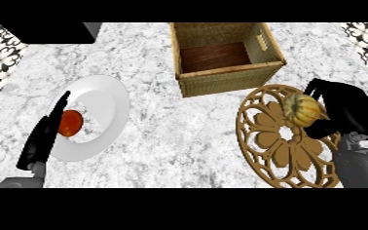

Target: Pick the squash from the placemat and place it in the basket

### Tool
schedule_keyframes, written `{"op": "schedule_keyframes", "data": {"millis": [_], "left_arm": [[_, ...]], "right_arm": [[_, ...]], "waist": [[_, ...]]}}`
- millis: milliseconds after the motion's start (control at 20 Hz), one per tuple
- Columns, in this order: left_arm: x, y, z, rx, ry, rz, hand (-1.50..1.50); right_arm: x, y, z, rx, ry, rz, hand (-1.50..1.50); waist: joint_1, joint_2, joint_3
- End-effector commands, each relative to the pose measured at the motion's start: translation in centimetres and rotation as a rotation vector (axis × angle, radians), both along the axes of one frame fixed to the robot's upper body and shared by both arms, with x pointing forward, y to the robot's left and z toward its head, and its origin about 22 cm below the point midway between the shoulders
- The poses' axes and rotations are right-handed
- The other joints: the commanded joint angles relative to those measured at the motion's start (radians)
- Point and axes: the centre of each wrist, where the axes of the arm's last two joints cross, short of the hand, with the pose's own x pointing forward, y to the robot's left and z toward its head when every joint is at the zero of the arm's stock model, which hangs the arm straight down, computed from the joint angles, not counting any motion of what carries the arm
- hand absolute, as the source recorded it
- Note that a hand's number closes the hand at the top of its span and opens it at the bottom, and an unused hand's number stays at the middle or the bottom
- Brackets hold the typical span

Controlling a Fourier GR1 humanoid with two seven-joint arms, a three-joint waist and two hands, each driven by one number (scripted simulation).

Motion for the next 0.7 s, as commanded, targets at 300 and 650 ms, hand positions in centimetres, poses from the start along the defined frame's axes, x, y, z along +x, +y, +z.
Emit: {"op": "schedule_keyframes", "data": {"millis": [300, 650], "left_arm": [[-0.1, -0.7, -2.2, -0.045, 0.052, 0.000, 0.00], [0.7, -1.7, 0.5, -0.029, 0.059, -0.015, 0.00]], "right_arm": [[-2.4, -2.9, 12.4, 0.018, -0.373, 0.115, 1.50], [-4.3, -1.5, 20.8, 0.053, -0.471, 0.139, 1.50]], "waist": [[-0.014, 0.007, -0.007], [0.000, 0.006, -0.006]]}}
